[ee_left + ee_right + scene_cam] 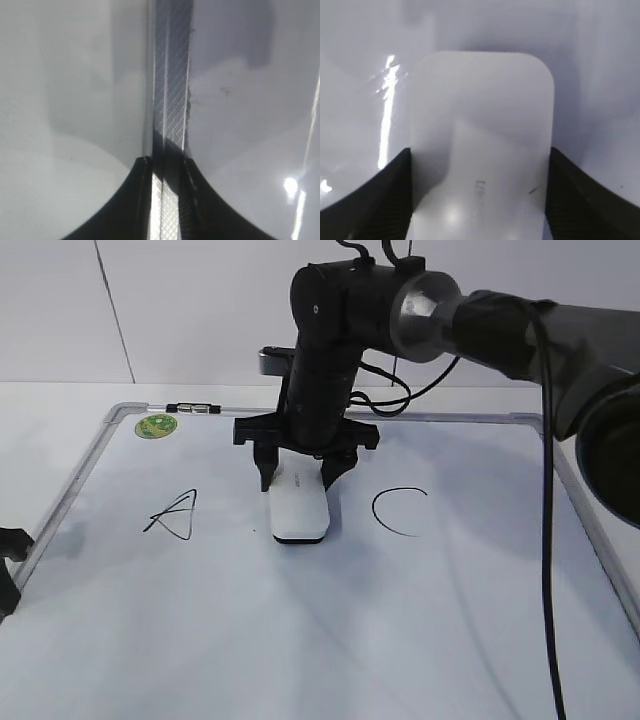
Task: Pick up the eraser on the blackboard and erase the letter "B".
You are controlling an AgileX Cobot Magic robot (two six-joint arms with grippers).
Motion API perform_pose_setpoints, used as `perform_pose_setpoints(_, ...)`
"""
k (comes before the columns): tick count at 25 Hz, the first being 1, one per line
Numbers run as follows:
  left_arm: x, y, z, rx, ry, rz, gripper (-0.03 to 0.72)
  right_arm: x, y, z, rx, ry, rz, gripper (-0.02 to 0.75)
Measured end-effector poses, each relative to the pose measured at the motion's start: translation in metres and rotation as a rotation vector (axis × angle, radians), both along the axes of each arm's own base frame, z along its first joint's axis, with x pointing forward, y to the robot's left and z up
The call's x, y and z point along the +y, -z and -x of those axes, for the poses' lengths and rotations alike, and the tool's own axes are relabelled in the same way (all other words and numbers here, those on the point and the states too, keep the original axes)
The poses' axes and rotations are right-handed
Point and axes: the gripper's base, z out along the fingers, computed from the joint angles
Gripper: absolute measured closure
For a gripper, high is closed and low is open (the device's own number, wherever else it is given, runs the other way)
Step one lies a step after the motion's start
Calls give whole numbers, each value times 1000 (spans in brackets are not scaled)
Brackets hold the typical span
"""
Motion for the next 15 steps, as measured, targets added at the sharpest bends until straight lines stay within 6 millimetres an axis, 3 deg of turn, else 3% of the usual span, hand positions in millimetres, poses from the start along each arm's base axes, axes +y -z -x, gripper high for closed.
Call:
perform_pose_setpoints(6,0,0,0,0,0,0,600,-10,-20,5,-39,-38,62,196)
perform_pose_setpoints(11,0,0,0,0,0,0,600,-27,-94,16,-197,-53,45,196)
perform_pose_setpoints(15,0,0,0,0,0,0,600,-55,-110,32,-195,-32,87,196)
